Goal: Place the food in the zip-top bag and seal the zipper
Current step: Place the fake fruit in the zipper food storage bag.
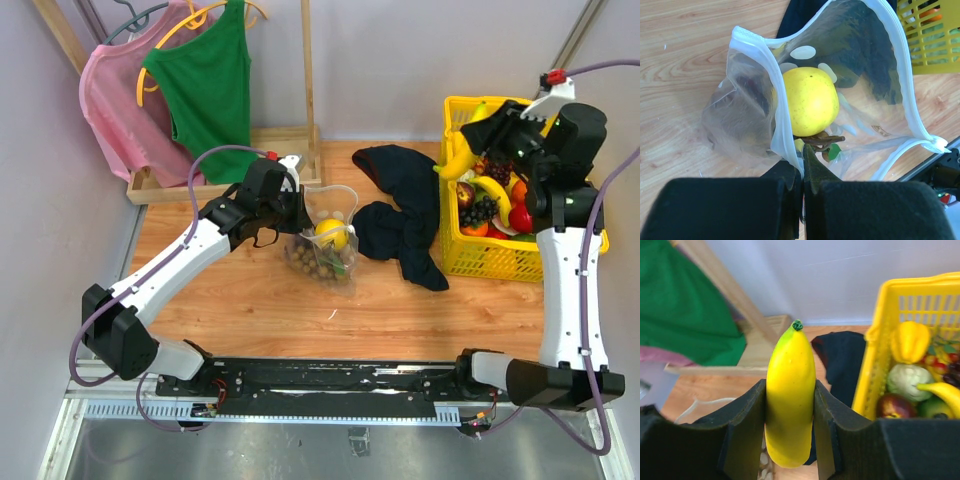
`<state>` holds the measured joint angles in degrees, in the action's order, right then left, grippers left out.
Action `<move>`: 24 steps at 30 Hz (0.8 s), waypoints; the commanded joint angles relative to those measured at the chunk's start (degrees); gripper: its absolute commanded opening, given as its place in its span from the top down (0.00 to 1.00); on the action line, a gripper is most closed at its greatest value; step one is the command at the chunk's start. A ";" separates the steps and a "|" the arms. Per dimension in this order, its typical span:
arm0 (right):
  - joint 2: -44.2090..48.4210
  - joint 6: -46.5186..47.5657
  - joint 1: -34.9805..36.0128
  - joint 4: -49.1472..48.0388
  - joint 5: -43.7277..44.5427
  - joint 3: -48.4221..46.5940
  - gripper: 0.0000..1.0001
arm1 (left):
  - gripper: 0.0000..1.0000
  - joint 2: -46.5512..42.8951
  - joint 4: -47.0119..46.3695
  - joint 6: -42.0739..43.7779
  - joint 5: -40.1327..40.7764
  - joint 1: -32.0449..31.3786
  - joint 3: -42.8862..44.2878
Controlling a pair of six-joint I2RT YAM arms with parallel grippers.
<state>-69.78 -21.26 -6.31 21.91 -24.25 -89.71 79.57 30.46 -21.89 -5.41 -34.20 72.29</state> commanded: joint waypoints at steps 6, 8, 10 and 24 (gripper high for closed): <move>-4.65 1.58 14.48 8.25 -2.74 -7.99 0.98 | 1.00 -2.23 -2.64 1.03 -2.51 0.53 -0.38; -6.72 1.42 17.86 9.32 -3.38 -10.11 0.98 | 1.00 -2.36 -2.83 1.27 -2.95 0.50 -0.36; -8.95 1.55 20.61 10.89 -3.42 -12.44 0.98 | 1.00 -2.55 -3.03 1.59 -3.36 0.52 -0.51; -21.01 3.05 33.99 19.98 -3.53 -23.11 0.97 | 1.00 -2.93 -3.55 2.09 -4.06 0.53 -0.83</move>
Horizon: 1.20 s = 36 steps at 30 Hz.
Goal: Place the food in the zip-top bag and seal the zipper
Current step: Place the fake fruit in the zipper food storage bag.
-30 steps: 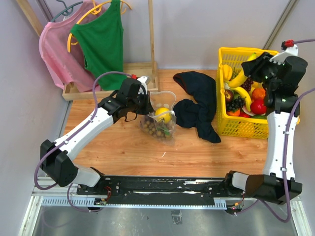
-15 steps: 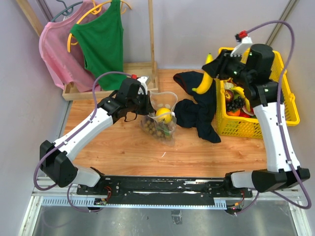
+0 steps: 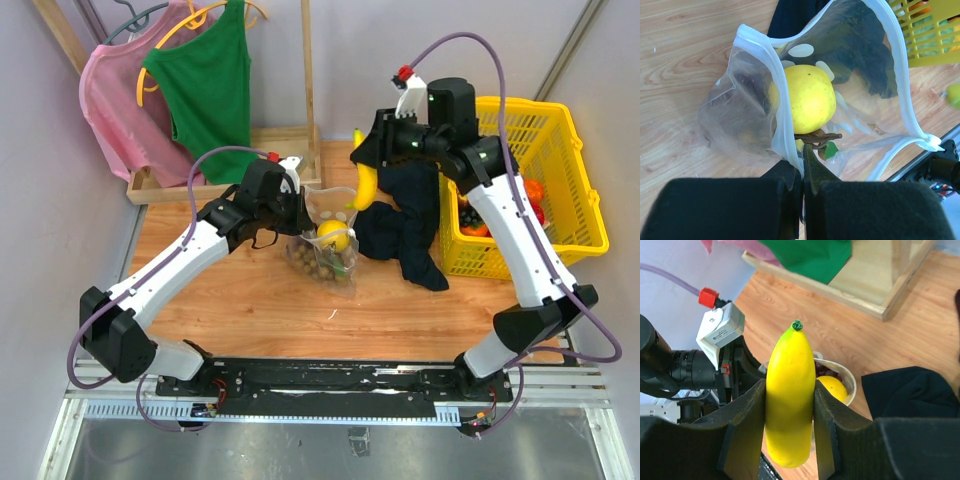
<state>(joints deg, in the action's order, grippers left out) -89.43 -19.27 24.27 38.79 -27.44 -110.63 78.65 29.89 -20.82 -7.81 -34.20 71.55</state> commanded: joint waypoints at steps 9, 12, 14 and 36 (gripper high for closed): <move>-7.73 4.73 8.77 11.68 4.71 -4.35 0.98 | 1.00 -2.12 -3.10 1.25 -1.77 0.50 -0.13; -10.42 6.35 9.78 16.19 6.08 -6.19 0.98 | 1.00 -2.19 -3.12 1.29 -1.77 0.47 -0.21; -12.08 7.05 10.20 19.32 6.08 -7.53 0.98 | 1.00 -2.25 -3.16 1.39 -1.85 0.51 -0.19; -15.19 1.12 11.22 14.83 9.39 -8.26 0.99 | 1.00 -2.86 -4.24 1.67 -4.75 0.53 -0.69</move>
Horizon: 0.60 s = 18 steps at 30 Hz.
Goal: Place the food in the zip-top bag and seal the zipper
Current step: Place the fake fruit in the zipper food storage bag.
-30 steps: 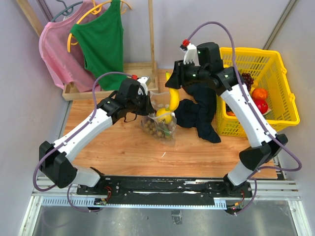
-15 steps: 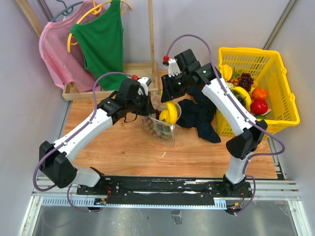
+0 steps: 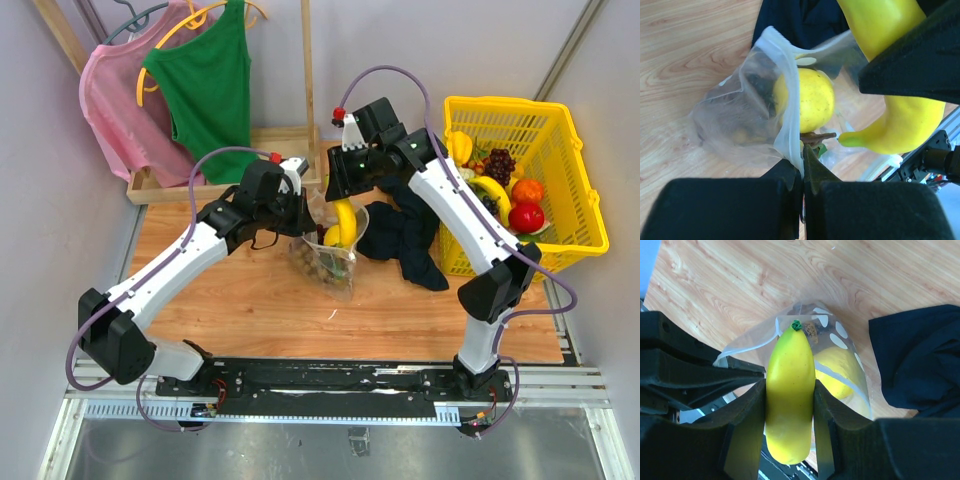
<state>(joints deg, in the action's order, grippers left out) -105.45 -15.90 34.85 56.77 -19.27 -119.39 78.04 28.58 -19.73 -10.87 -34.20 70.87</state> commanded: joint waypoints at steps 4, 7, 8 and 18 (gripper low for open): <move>-0.19 -1.17 0.74 -0.07 0.40 -0.30 0.99 | 1.00 -2.28 -2.94 0.45 -1.43 0.51 -0.03; -0.70 0.56 0.74 3.06 0.27 -0.99 0.99 | 1.00 -2.20 -3.00 0.31 -1.34 0.49 -0.03; -1.09 1.27 0.73 4.21 -0.10 -1.44 0.99 | 1.00 -2.15 -2.97 0.30 -1.39 0.49 0.05; -0.53 0.33 1.36 -1.71 -0.15 3.32 0.99 | 1.00 -2.10 -3.09 0.54 -1.81 0.53 0.04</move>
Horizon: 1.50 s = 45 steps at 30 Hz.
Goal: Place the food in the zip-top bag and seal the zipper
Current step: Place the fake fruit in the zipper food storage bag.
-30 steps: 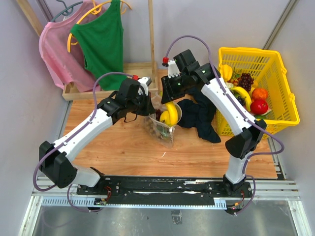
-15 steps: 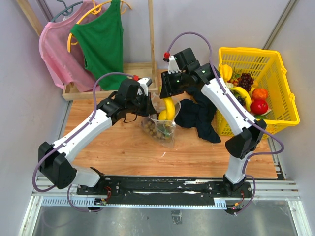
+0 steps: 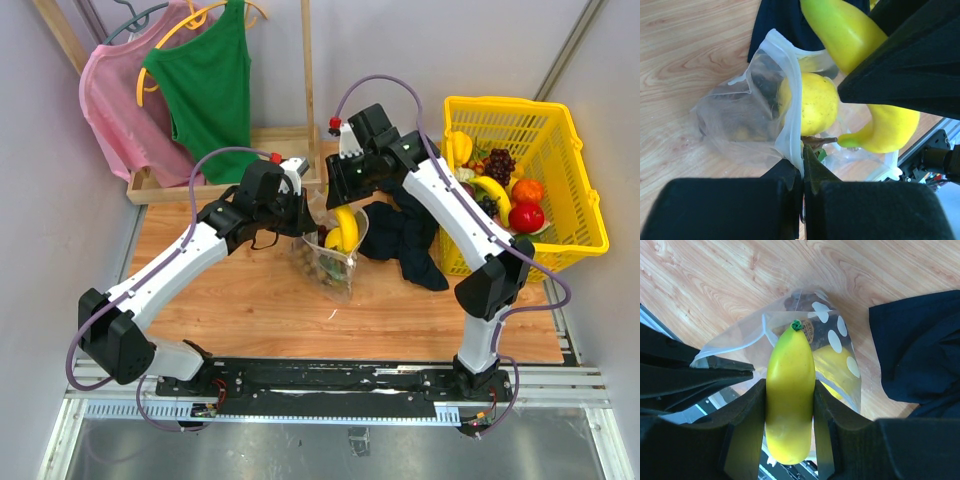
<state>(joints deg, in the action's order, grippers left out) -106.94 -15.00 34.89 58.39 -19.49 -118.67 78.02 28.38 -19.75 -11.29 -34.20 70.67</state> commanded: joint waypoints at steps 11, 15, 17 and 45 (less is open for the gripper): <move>0.23 -0.27 2.16 -1.20 -3.40 2.86 0.99 | 1.00 -1.91 -2.78 0.39 -0.47 0.53 0.21; 0.13 1.28 2.86 2.32 -4.03 1.78 0.99 | 1.00 -1.82 -2.66 0.35 -0.10 0.47 0.25; 0.55 1.61 3.21 2.32 -3.73 3.02 0.98 | 1.00 -1.73 -2.61 0.30 0.03 0.49 0.27; 14.23 -17.19 4.52 -23.48 0.40 26.54 0.92 | 1.00 -1.72 -2.12 0.33 0.89 0.53 0.78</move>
<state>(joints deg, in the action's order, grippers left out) -95.59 -25.98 38.50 41.65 -20.03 -95.18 78.02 28.80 -19.75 -10.37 -34.20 70.59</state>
